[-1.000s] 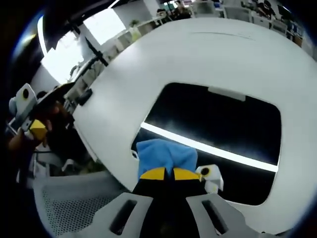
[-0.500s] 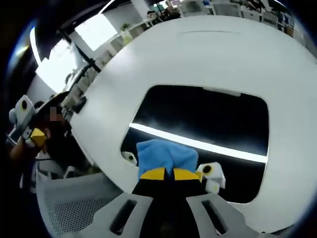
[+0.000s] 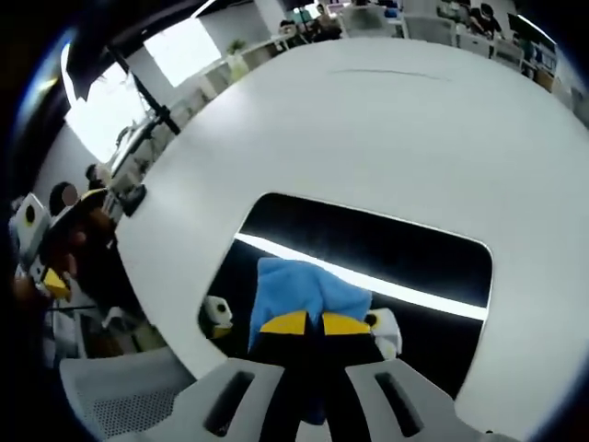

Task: Wipe the mirror surface with the cleaning cloth until all visible marks leave the cleaned area.

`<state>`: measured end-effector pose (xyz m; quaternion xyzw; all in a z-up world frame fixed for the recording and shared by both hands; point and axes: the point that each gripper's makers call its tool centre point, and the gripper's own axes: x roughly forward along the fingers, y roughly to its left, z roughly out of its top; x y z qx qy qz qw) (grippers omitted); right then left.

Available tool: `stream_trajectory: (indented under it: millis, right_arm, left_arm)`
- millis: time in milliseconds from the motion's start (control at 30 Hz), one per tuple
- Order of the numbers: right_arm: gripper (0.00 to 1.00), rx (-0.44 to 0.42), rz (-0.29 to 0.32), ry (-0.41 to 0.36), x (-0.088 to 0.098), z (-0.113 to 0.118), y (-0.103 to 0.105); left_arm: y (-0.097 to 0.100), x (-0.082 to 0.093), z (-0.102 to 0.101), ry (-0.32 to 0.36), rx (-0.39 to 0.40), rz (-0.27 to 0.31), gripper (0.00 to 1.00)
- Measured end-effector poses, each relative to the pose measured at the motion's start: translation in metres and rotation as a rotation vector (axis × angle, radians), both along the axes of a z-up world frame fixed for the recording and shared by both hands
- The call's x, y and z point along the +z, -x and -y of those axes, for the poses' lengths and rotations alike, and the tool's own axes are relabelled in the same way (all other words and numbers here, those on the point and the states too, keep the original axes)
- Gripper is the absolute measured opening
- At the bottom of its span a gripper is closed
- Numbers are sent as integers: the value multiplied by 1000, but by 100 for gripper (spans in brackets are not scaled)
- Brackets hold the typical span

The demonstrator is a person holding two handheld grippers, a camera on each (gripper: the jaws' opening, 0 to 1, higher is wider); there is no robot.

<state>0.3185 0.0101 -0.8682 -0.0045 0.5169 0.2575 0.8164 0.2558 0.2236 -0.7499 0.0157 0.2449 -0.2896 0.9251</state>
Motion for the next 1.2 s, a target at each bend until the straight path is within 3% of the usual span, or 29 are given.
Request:
stream_trajectory:
  millis: [533,1000,1200]
  right_arm:
    - [0,-1,28,53,-1,0,-59]
    - [0,32,19,48,0,3,-57]
    - [0,8,21,53,-1,21,-57]
  left_arm:
    - [-2,0,-10,-6,14,-3,100]
    - [1,2,-5,-5,20,3,100]
    - [3,4,-10,-9,33,10,100]
